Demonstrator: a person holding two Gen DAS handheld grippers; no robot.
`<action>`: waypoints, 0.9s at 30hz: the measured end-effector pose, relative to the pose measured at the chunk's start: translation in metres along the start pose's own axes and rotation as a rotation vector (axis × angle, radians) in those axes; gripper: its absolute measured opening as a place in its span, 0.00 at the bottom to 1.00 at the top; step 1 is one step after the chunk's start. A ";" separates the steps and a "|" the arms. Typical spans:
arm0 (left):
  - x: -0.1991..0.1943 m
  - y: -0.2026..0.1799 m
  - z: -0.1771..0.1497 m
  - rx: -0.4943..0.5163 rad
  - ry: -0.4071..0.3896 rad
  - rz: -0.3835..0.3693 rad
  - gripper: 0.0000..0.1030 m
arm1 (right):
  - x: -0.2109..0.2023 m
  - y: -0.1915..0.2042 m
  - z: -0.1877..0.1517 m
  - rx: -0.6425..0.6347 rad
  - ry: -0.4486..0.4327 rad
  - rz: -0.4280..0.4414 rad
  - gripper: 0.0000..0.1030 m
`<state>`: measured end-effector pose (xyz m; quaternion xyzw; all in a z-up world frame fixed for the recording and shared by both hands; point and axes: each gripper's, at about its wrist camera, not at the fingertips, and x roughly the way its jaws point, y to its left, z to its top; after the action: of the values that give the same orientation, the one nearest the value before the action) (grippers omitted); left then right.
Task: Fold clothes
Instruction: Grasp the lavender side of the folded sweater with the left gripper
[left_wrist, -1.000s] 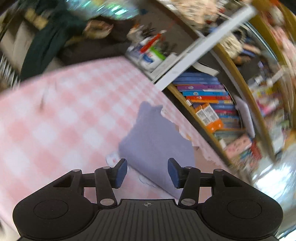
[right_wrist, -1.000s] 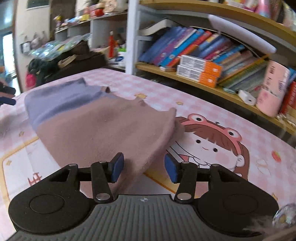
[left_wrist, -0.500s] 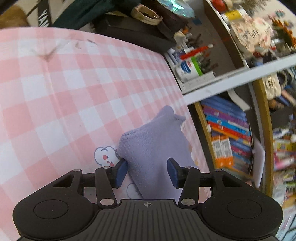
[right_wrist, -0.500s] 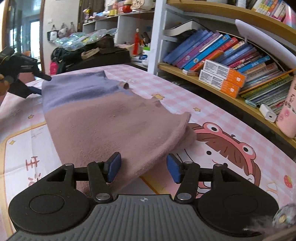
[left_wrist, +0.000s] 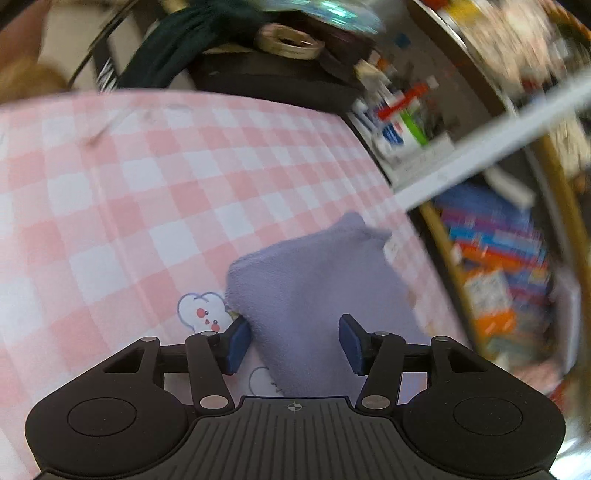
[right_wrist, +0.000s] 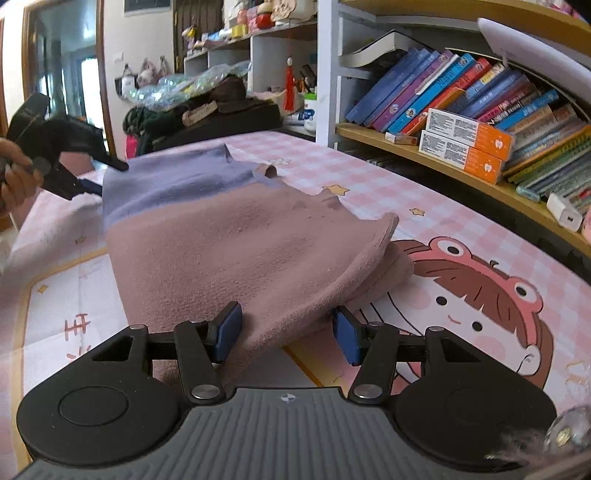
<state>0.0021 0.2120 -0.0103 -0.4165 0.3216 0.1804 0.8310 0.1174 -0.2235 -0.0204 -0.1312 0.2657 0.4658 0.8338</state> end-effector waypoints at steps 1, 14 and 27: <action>0.001 -0.006 -0.001 0.033 0.001 0.022 0.54 | 0.000 -0.001 -0.001 0.007 -0.006 0.005 0.50; -0.006 0.002 -0.019 -0.084 -0.123 -0.015 0.12 | -0.003 0.006 -0.002 -0.023 -0.020 -0.017 0.50; -0.015 -0.047 -0.025 0.241 -0.149 -0.033 0.36 | -0.003 0.004 -0.002 -0.012 -0.019 -0.010 0.50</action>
<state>0.0081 0.1636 0.0156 -0.3041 0.2715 0.1573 0.8995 0.1119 -0.2239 -0.0198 -0.1331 0.2545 0.4646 0.8377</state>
